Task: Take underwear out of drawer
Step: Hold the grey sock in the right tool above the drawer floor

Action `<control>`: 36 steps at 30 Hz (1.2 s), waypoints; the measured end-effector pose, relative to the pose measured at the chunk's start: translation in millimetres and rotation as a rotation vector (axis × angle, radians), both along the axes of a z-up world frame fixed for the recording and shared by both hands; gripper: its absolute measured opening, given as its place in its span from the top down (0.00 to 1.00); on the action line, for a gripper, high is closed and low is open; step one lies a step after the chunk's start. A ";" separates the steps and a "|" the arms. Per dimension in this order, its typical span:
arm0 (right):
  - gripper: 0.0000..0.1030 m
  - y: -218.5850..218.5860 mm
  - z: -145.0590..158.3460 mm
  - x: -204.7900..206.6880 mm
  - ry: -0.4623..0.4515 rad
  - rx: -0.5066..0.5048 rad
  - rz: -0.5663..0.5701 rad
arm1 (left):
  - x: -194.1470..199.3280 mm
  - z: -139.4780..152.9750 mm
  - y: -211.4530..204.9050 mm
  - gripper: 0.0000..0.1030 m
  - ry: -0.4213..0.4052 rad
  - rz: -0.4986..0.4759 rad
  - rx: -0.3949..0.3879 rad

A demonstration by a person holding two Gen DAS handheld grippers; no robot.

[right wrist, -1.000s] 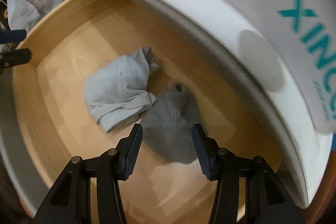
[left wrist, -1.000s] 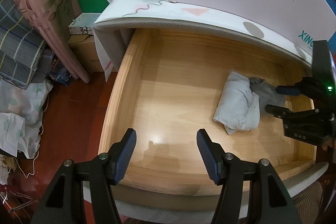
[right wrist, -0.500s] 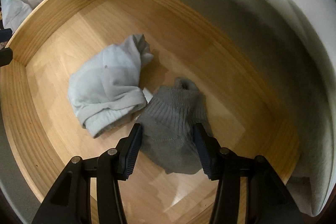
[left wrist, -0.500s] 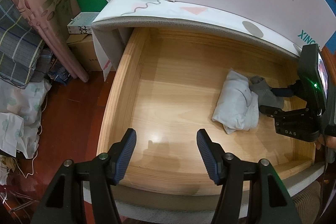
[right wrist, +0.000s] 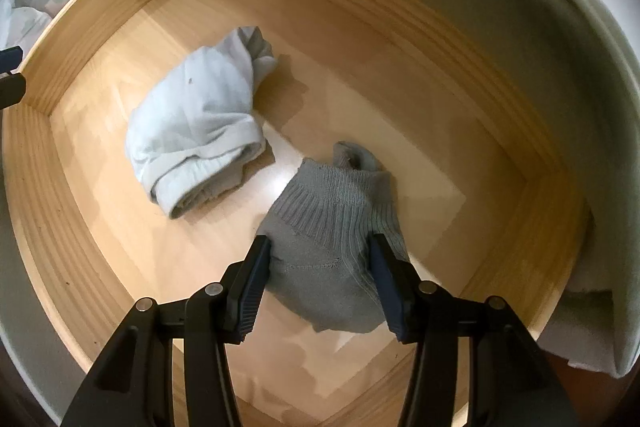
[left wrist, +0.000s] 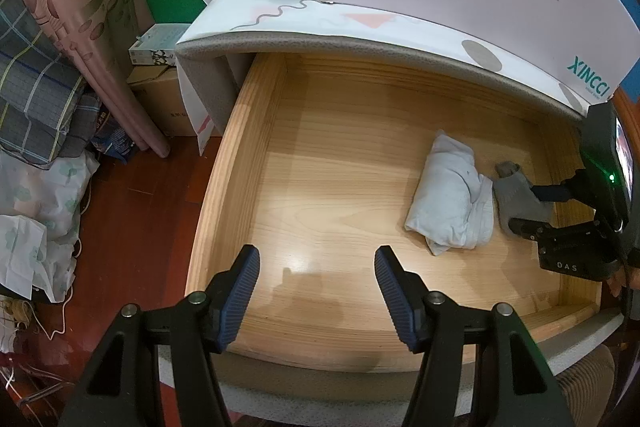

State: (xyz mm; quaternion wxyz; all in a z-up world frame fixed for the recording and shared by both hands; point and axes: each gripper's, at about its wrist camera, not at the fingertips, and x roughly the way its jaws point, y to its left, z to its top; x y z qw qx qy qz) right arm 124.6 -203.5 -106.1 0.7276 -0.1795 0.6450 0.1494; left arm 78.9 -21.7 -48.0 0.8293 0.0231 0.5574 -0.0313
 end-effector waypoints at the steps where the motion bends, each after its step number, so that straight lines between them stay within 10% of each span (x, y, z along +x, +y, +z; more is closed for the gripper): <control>1: 0.53 -2.4 0.6 -0.4 0.013 0.001 -0.007 | 0.2 0.1 0.1 0.40 0.000 0.000 0.001; 15: 0.53 -19.3 -6.4 -17.9 0.139 -0.011 -0.119 | 0.5 0.4 0.1 0.40 -0.001 0.000 -0.001; 36: 0.50 -52.4 -20.6 -42.7 0.316 -0.015 -0.602 | 1.3 1.3 1.0 0.40 0.002 -0.007 -0.018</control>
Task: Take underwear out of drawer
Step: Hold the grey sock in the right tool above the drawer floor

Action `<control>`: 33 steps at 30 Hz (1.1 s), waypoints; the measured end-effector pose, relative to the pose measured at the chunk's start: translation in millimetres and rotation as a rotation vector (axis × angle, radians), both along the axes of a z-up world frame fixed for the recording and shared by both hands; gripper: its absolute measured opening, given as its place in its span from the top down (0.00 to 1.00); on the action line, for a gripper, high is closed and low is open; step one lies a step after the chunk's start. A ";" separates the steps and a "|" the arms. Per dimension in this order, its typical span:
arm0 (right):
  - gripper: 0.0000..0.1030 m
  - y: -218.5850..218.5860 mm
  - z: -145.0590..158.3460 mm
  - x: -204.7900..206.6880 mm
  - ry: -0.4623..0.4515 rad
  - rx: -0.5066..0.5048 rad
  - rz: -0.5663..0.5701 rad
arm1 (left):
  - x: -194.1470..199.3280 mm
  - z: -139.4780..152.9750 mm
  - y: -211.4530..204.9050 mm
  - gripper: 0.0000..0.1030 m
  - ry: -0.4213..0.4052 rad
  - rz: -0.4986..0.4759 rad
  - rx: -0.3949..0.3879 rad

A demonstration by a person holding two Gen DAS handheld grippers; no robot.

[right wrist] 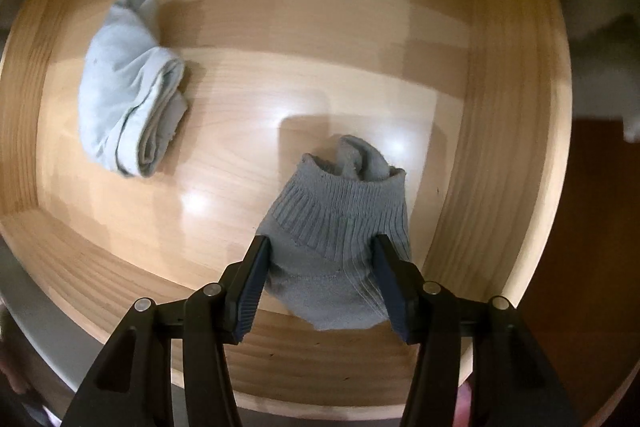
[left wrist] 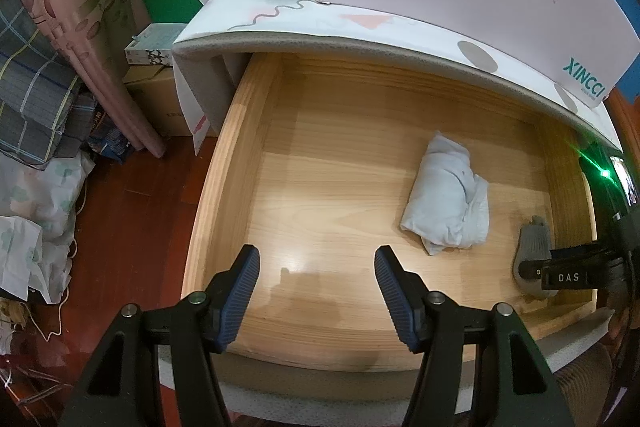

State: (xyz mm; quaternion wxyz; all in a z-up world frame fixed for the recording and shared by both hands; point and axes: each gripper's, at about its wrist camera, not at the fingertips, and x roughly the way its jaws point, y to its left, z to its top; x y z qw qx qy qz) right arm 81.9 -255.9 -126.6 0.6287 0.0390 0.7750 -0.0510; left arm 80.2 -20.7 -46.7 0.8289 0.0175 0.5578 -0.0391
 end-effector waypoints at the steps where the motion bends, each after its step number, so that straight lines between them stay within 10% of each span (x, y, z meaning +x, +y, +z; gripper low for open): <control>1: 0.50 -2.1 -0.1 -2.0 0.006 -0.003 -0.018 | 0.1 -0.3 -0.9 0.40 0.002 -0.003 0.003; 14: 0.50 -16.4 -10.4 -23.6 0.000 -0.073 -0.193 | 1.4 -4.5 -7.2 0.40 0.017 -0.043 0.017; 33: 0.42 12.6 -41.6 -13.1 0.057 -0.126 -0.083 | 1.7 -6.6 -11.0 0.40 0.038 -0.063 0.027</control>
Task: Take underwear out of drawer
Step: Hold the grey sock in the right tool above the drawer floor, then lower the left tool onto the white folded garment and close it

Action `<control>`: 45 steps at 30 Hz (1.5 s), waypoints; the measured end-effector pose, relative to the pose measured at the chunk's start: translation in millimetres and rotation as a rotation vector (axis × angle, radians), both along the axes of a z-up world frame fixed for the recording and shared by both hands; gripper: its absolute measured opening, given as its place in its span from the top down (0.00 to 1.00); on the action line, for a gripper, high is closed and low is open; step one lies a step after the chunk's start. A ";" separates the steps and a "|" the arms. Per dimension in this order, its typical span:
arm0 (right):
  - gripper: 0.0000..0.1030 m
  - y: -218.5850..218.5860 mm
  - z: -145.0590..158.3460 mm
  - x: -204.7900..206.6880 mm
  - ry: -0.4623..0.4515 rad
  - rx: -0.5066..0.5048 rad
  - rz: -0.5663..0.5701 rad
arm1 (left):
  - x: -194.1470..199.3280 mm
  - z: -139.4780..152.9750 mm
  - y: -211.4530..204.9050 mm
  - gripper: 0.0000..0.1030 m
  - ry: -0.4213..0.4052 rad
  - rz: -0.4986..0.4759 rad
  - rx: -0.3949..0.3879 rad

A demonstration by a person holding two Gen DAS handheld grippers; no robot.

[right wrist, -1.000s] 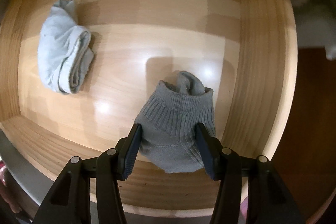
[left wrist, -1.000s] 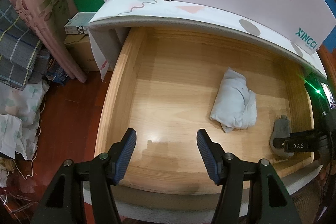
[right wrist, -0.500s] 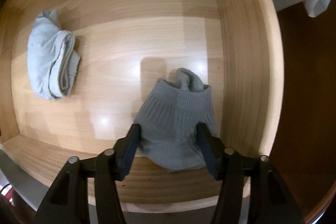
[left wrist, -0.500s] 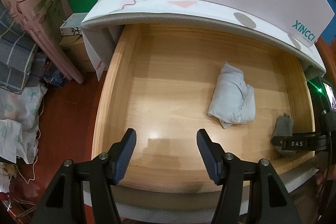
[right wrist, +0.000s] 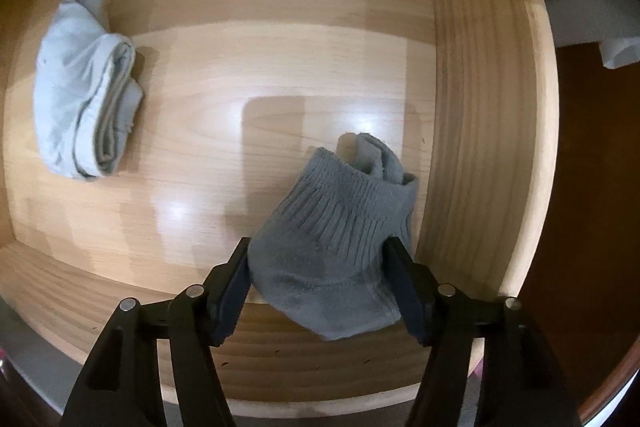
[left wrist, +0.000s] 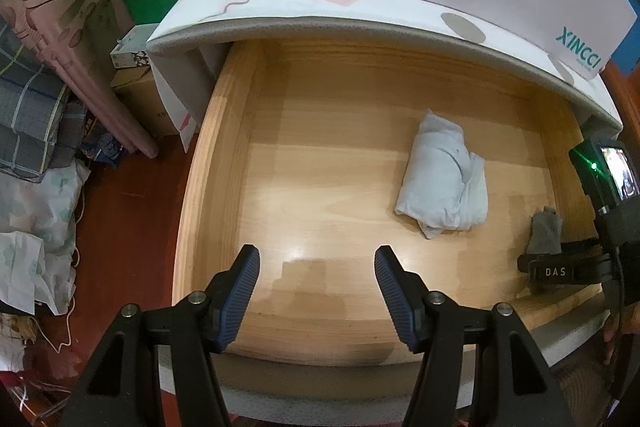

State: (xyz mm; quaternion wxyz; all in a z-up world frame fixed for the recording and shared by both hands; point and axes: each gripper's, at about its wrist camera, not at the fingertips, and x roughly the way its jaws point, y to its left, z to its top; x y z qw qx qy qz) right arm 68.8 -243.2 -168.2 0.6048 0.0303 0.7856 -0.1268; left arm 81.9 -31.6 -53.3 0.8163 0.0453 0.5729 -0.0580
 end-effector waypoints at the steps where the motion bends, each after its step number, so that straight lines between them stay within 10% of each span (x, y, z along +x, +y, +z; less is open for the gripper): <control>1: 0.44 -0.1 -0.2 0.2 0.003 -0.002 0.009 | -0.1 -0.8 -0.2 0.40 0.003 -0.004 -0.001; 7: 0.59 7.3 4.1 -4.6 -0.014 0.013 0.054 | 4.0 -7.5 -3.9 0.40 0.048 -0.039 -0.012; 22: 0.59 13.1 16.9 -21.1 -0.072 0.047 0.095 | 37.2 -4.0 -58.7 0.40 -0.011 -0.210 -0.055; 45: 0.57 -3.7 10.4 -18.8 -0.103 0.075 0.086 | 88.0 -58.0 -109.7 0.39 0.188 -0.267 0.047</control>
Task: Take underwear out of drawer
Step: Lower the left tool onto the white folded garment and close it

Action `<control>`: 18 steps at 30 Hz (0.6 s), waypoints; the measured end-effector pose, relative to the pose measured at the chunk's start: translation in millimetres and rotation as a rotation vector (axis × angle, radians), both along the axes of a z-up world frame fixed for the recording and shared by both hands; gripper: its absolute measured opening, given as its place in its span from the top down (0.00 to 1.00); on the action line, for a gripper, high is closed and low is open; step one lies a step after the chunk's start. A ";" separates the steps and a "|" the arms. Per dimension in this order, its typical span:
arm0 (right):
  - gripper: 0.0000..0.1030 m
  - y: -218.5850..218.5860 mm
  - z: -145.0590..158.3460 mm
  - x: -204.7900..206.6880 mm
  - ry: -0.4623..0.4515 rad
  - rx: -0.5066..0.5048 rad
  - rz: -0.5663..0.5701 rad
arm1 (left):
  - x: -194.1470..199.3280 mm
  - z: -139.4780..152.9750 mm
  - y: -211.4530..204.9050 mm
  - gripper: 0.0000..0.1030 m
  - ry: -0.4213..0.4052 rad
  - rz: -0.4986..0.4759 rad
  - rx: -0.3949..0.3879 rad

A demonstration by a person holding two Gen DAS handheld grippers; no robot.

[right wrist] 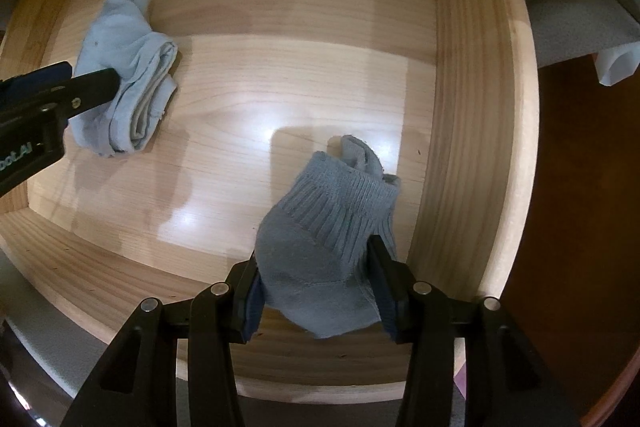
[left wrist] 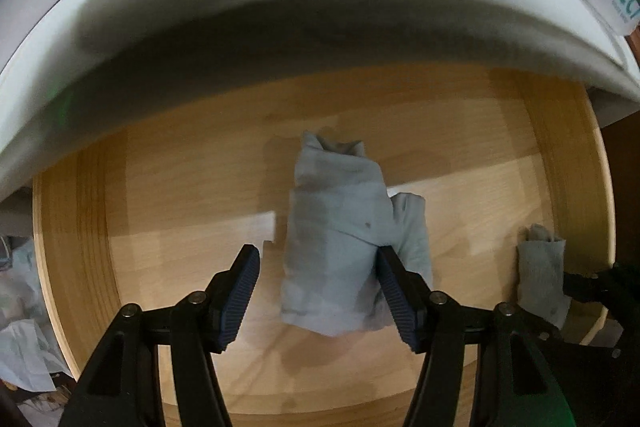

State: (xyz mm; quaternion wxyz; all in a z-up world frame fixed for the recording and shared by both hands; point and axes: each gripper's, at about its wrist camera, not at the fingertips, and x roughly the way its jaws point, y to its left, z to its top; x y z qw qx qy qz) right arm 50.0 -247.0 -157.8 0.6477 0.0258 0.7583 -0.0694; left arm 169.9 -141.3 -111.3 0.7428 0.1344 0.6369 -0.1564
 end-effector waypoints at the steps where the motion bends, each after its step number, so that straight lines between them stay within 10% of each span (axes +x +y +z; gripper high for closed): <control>1: 0.56 0.1 -7.7 -1.1 -0.001 0.002 0.000 | 1.4 -0.8 -0.7 0.39 0.006 -0.003 0.000; 18: 0.56 -0.9 -6.6 -0.4 -0.003 0.005 0.000 | 17.5 -12.0 5.8 0.60 0.096 0.008 -0.023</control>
